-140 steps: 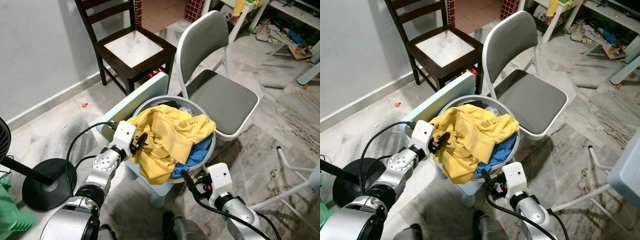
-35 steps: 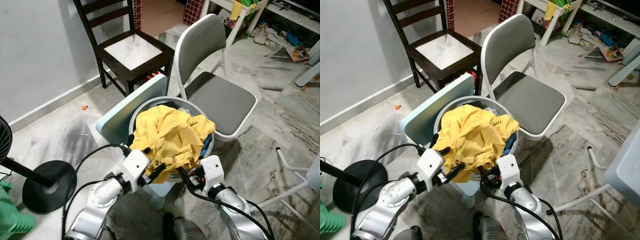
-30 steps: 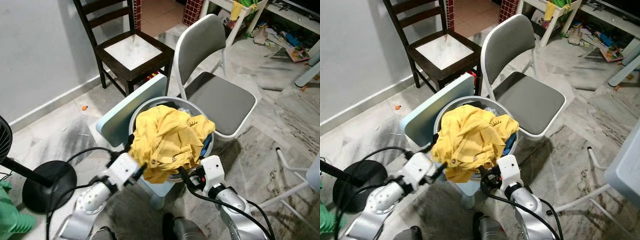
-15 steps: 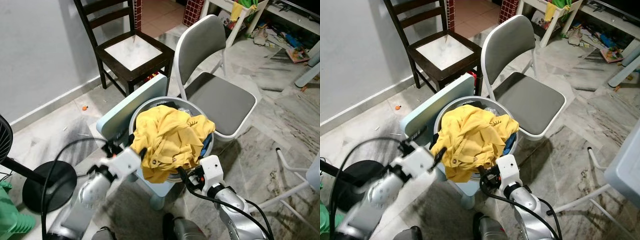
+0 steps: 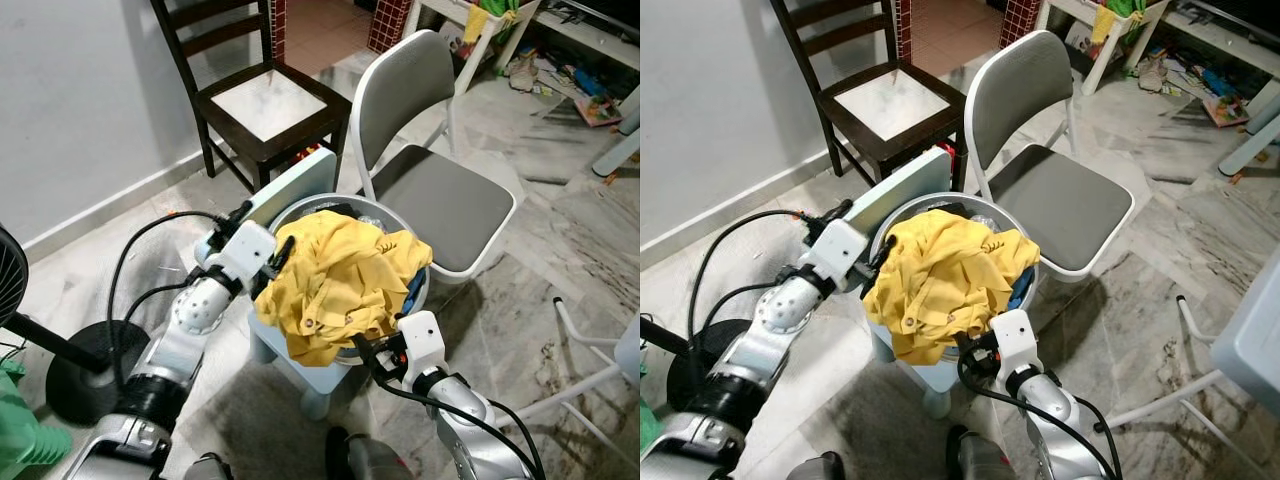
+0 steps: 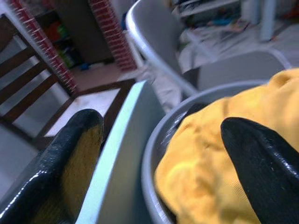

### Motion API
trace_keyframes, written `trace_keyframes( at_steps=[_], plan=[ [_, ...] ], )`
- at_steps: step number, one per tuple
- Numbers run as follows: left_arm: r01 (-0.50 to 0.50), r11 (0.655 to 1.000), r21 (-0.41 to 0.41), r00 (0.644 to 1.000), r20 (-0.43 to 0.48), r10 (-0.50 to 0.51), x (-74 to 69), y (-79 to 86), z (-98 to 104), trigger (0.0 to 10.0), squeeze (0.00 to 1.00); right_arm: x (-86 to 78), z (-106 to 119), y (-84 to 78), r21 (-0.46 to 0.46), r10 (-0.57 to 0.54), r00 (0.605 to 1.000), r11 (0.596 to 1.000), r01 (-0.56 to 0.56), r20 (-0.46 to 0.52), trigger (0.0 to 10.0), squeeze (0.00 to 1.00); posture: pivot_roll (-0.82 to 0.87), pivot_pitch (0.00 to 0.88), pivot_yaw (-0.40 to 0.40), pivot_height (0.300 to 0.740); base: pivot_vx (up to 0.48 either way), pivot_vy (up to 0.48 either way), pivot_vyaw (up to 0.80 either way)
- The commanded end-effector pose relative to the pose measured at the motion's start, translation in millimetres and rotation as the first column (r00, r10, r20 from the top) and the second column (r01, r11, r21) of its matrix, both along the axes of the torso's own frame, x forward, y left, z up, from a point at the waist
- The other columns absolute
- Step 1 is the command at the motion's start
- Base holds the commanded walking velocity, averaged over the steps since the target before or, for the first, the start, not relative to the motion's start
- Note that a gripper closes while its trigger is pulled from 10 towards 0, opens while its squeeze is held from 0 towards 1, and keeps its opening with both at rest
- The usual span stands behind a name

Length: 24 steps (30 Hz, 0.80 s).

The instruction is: Hang hanger

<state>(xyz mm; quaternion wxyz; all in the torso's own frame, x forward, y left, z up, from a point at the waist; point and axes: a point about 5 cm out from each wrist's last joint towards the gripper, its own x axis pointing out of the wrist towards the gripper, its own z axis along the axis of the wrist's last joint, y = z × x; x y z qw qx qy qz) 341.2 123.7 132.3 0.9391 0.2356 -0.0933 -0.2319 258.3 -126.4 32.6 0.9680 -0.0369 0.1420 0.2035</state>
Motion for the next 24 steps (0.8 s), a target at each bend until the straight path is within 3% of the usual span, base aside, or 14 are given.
trace_keyframes(
  at_steps=[1, 11, 17, 23, 24],
  plan=[
    [0.039, 0.999, -0.022, 0.999, -0.025, -0.040, -1.4, -7.6, -5.0, 10.0, 0.00, -4.2, -3.5, -4.8, -0.009, -0.017, 1.000, 1.000, 0.017, -0.008, 10.0, 0.15, -0.12, 0.196, -0.078, 0.740, 0.000, 0.000, 0.00],
    [0.250, 0.968, -0.016, 0.966, -0.067, -0.251, -9.9, -54.6, -17.2, 10.0, 0.00, -7.9, -4.4, -4.5, -0.006, -0.030, 0.999, 1.000, 0.030, -0.011, 10.0, 0.15, -0.13, 0.205, -0.070, 0.740, 0.000, 0.000, 0.00],
    [0.302, 0.953, -0.016, 0.950, -0.083, -0.302, -11.1, -59.3, -19.3, 10.0, 0.00, -9.0, -4.7, -4.7, -0.006, -0.033, 0.999, 0.999, 0.033, -0.012, 10.0, 0.15, -0.14, 0.207, -0.068, 0.740, 0.000, 0.000, 0.00],
    [0.308, 0.951, 0.012, 0.930, -0.216, -0.298, -13.0, -55.9, -41.4, 10.0, 0.00, -10.1, -4.7, -5.0, -0.007, -0.038, 0.999, 0.999, 0.038, -0.013, 10.0, 0.15, -0.15, 0.213, -0.066, 0.740, 0.000, 0.000, 0.00],
    [0.300, 0.954, 0.016, 0.929, -0.234, -0.288, -13.7, -54.0, -45.8, 5.6, 0.00, -10.5, -4.7, -4.9, -0.007, -0.038, 0.999, 0.999, 0.038, -0.013, 10.0, 0.14, -0.15, 0.214, -0.067, 0.740, 0.000, 0.000, 0.00]
  ],
)
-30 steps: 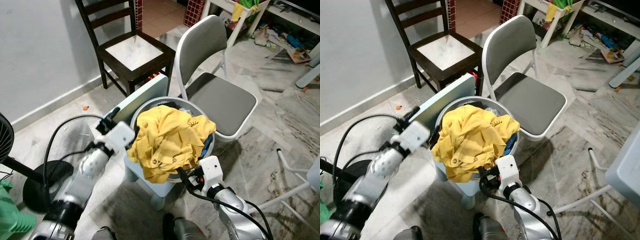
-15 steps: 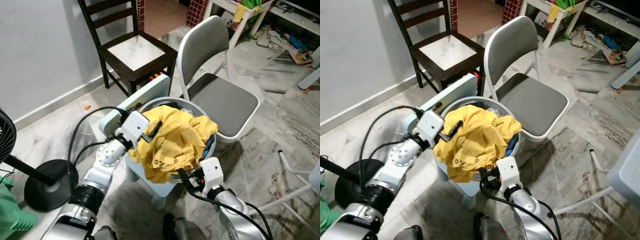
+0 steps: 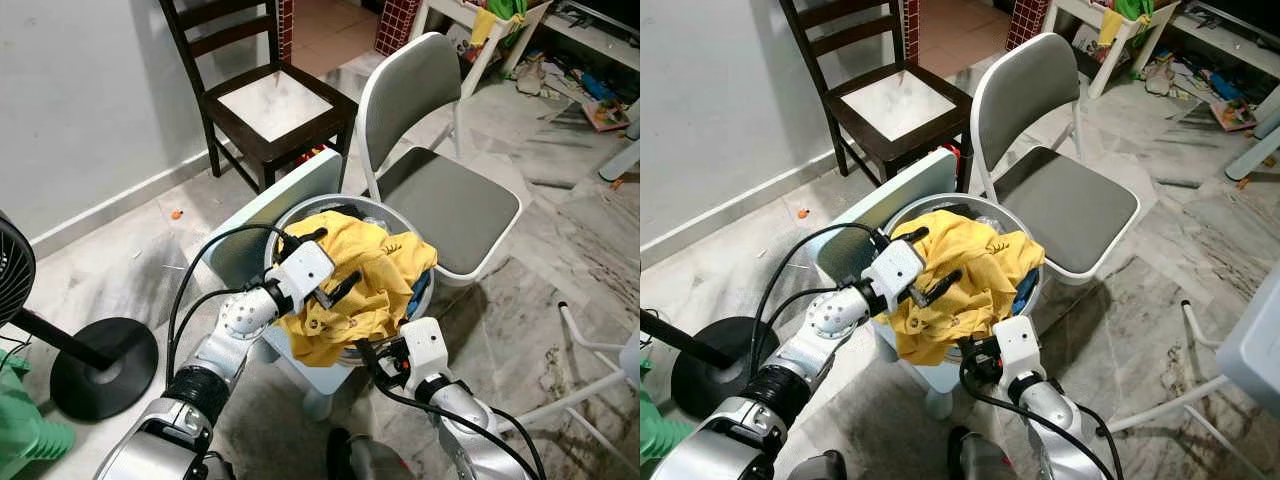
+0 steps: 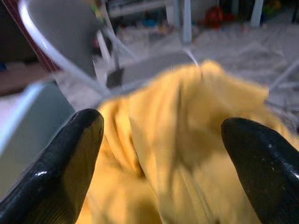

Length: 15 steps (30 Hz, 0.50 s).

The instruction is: Hang hanger

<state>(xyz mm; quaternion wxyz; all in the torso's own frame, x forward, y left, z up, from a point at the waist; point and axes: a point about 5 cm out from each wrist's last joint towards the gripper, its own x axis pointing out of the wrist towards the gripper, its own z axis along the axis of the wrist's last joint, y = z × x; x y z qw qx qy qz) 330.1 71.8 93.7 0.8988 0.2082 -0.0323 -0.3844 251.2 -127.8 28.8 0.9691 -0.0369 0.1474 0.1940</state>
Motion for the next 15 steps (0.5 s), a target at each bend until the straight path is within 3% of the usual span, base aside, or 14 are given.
trace_keyframes(
  at_steps=[1, 9, 15],
  plan=[
    [0.013, 0.999, 0.050, 0.998, -0.059, -0.010, -3.9, 1.1, -13.7, 0.0, 0.00, -4.1, -1.2, -3.5, -0.002, -0.019, 1.000, 1.000, 0.019, -0.005, 10.0, 0.14, -0.15, 0.214, -0.068, 0.740, 0.000, 0.000, 0.00],
    [-0.050, 0.998, 0.048, 0.992, -0.117, 0.055, 1.8, 14.5, -20.4, 0.0, 0.00, -5.7, -2.1, -5.2, -0.008, -0.022, 1.000, 1.000, 0.022, -0.010, 10.0, 0.14, -0.16, 0.216, -0.070, 0.740, 0.000, 0.000, 0.00],
    [-0.090, 0.993, -0.079, 0.989, -0.127, 0.079, 10.5, 14.8, -6.4, 0.0, 0.00, -5.8, -2.5, -5.3, -0.011, -0.026, 1.000, 1.000, 0.025, -0.011, 10.0, 0.14, -0.15, 0.213, -0.065, 0.740, 0.000, 0.000, 0.00]
  ],
)
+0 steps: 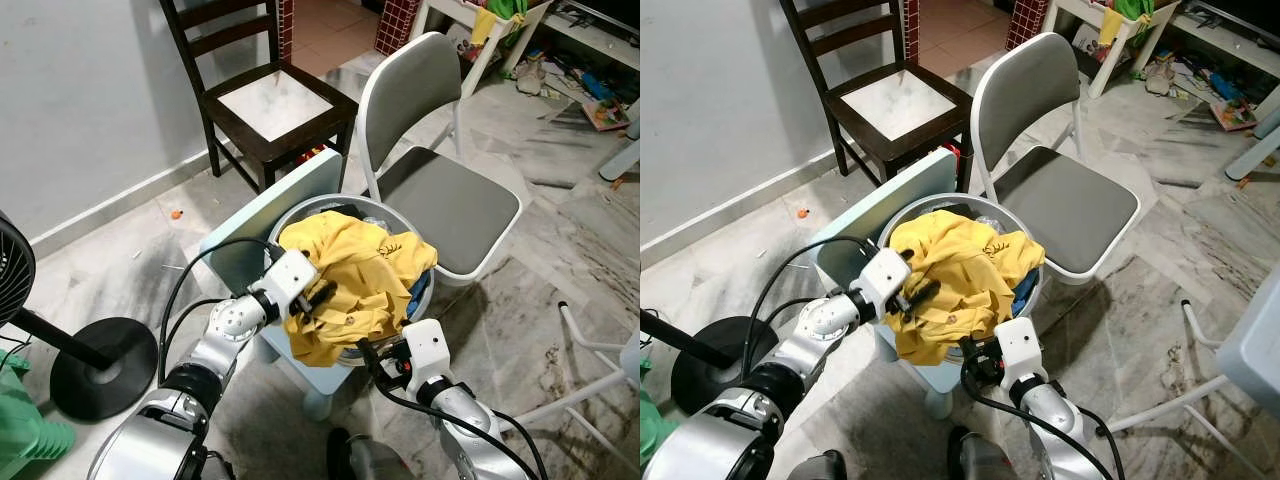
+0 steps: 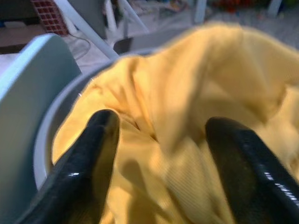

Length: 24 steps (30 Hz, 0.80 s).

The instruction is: Hang hanger

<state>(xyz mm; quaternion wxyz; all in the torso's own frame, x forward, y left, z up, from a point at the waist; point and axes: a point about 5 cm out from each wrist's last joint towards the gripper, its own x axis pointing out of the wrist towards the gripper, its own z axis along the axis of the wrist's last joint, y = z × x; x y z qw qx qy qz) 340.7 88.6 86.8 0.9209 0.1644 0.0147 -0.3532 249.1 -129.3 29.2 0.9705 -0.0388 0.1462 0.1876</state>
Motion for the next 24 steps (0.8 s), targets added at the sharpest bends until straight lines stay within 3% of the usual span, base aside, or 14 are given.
trace_keyframes(
  at_steps=[1, 2, 7, 14, 19, 24],
  plan=[
    [0.001, 0.999, -0.048, 1.000, -0.019, -0.002, 0.3, -2.2, 1.6, 0.0, 0.00, -3.7, -2.9, -3.5, -0.006, -0.013, 1.000, 1.000, 0.013, -0.015, 10.0, 0.14, -0.15, 0.213, -0.065, 0.740, 0.000, 0.000, 0.00],
    [0.002, 0.994, -0.108, 1.000, -0.027, -0.005, 0.4, -3.5, 4.9, 0.0, 0.00, -3.6, -3.0, -3.1, -0.005, -0.014, 1.000, 1.000, 0.014, -0.015, 10.0, 0.15, -0.15, 0.214, -0.063, 0.740, 0.000, 0.000, 0.00],
    [0.022, 0.977, -0.214, 0.999, -0.040, -0.031, -7.0, -4.8, 5.3, 0.0, 0.00, -3.6, -3.9, -2.1, -0.002, -0.014, 1.000, 1.000, 0.014, -0.018, 10.0, 0.14, -0.14, 0.214, -0.061, 0.740, 0.000, 0.000, 0.00],
    [0.031, 0.965, -0.262, 0.997, -0.063, -0.049, -23.7, -1.9, -4.3, 0.0, 0.00, -2.7, -4.9, -0.4, -0.001, -0.003, 1.000, 1.000, 0.003, -0.022, 10.0, 0.14, -0.12, 0.212, -0.066, 0.740, 0.000, 0.000, 0.00],
    [-0.015, 0.954, -0.300, 0.994, -0.104, -0.017, -33.4, 6.4, -11.4, 0.0, 0.00, 0.3, -3.9, 0.4, -0.003, 0.006, 1.000, 1.000, -0.006, -0.019, 10.0, 0.15, -0.11, 0.208, -0.073, 0.740, 0.000, 0.000, 0.00],
    [-0.029, 0.954, -0.297, 0.993, -0.116, -0.006, -38.8, 10.9, -12.2, 0.0, 0.00, 1.0, -3.9, -0.2, -0.005, 0.011, 1.000, 1.000, -0.011, -0.019, 10.0, 0.15, -0.11, 0.207, -0.074, 0.740, 0.000, 0.000, 0.00]
  ],
)
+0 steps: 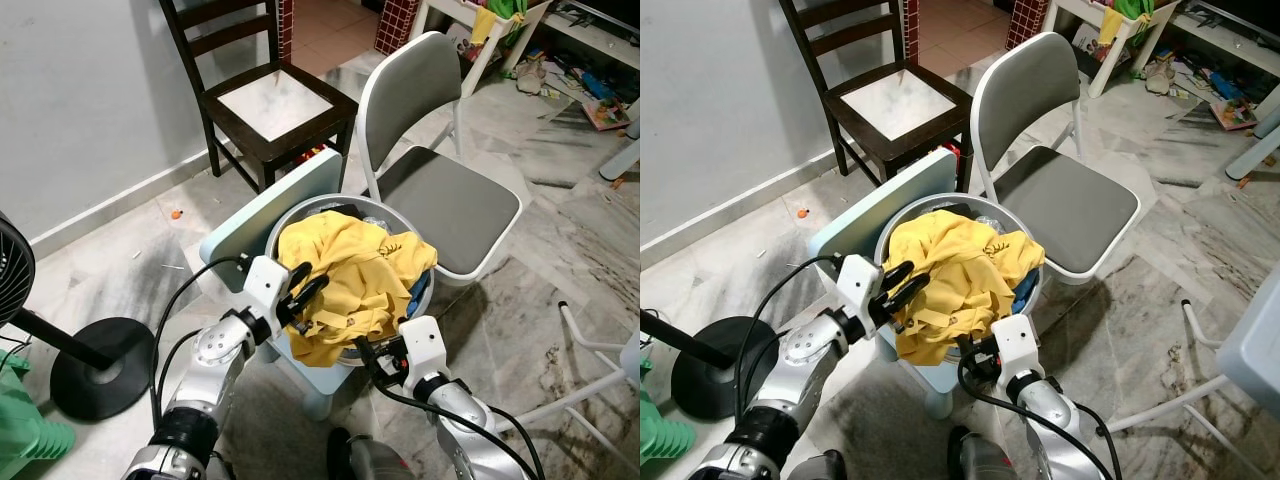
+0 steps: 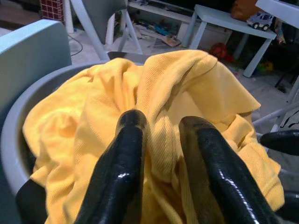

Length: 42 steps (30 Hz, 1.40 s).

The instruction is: Hang hanger

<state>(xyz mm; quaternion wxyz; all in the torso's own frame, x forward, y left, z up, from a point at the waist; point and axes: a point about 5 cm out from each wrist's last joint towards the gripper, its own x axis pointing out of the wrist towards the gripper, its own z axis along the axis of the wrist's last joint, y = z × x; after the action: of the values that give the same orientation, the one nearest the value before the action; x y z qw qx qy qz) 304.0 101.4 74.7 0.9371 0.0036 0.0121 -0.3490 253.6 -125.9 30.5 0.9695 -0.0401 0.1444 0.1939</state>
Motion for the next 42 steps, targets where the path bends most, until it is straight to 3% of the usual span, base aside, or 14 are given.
trace_keyframes(
  at_steps=[1, 7, 25, 29, 30, 31, 32, 33, 37, 42],
  plan=[
    [0.011, 1.000, 0.001, 1.000, -0.007, -0.011, -2.4, -1.2, 0.4, 0.0, 0.00, -3.4, -5.3, -3.4, -0.006, -0.002, 1.000, 1.000, 0.002, -0.023, 10.0, 0.15, -0.11, 0.207, -0.074, 0.740, 0.000, 0.000, 0.00],
    [0.004, 1.000, 0.004, 1.000, -0.012, -0.004, -9.5, 1.3, 0.4, 0.0, 0.00, -3.9, -6.0, -1.9, -0.003, -0.001, 1.000, 1.000, 0.001, -0.022, 10.0, 0.14, -0.11, 0.207, -0.067, 0.740, 0.000, 0.000, 0.00],
    [0.002, 1.000, 0.020, 1.000, -0.031, -0.001, -10.8, 1.1, 1.0, 0.0, 0.00, -3.6, -6.0, -2.2, -0.002, -0.007, 1.000, 1.000, 0.007, -0.022, 10.0, 0.14, -0.11, 0.210, -0.065, 0.740, 0.000, 0.000, 0.00],
    [-0.010, 0.998, 0.058, 1.000, -0.014, 0.011, -13.5, 2.5, 0.8, 0.0, 0.00, -3.9, -6.5, -1.9, -0.001, -0.007, 1.000, 1.000, 0.007, -0.023, 10.0, 0.14, -0.10, 0.212, -0.064, 0.740, 0.000, 0.000, 0.00],
    [-0.041, 0.995, 0.096, 0.999, 0.016, 0.039, -12.4, 4.3, 1.5, 0.6, 0.00, -4.1, -6.8, -1.3, 0.000, -0.006, 1.000, 1.000, 0.006, -0.024, 10.0, 0.15, -0.10, 0.212, -0.064, 0.740, 0.000, 0.000, 0.00],
    [-0.068, 0.992, 0.102, 0.997, 0.036, 0.065, -10.7, 5.8, 3.0, 10.0, 0.00, -4.3, -7.2, -0.6, 0.000, -0.004, 1.000, 1.000, 0.004, -0.025, 10.0, 0.14, -0.10, 0.212, -0.064, 0.740, 0.000, 0.000, 0.00],
    [-0.073, 0.994, 0.079, 0.997, 0.037, 0.070, -9.5, 5.6, 5.5, 10.0, 1.00, -4.3, -7.3, 0.0, 0.000, -0.002, 1.000, 1.000, 0.002, -0.025, 10.0, 0.14, -0.10, 0.212, -0.065, 0.740, 0.000, 0.000, 0.00],
    [-0.066, 0.997, 0.044, 0.997, 0.044, 0.064, -8.4, 3.6, 10.4, 10.0, 1.00, -4.3, -7.5, 0.4, 0.001, 0.000, 1.000, 1.000, 0.000, -0.026, 10.0, 0.14, -0.10, 0.212, -0.066, 0.740, 0.000, 0.000, 0.00],
    [-0.107, 0.994, 0.035, 0.987, 0.126, 0.102, -4.7, 0.4, 23.9, 10.0, 1.00, -3.8, -7.6, -0.6, -0.001, -0.001, 1.000, 1.000, 0.001, -0.026, 10.0, 0.14, -0.10, 0.212, -0.067, 0.740, 0.000, 0.000, 0.00],
    [-0.124, 0.992, 0.025, 0.985, 0.127, 0.120, -0.1, -5.5, 26.0, 10.0, 1.00, -4.1, -7.8, -2.0, -0.004, -0.003, 1.000, 1.000, 0.002, -0.027, 10.0, 0.14, -0.11, 0.214, -0.070, 0.740, 0.000, 0.000, 0.00]
  ],
)
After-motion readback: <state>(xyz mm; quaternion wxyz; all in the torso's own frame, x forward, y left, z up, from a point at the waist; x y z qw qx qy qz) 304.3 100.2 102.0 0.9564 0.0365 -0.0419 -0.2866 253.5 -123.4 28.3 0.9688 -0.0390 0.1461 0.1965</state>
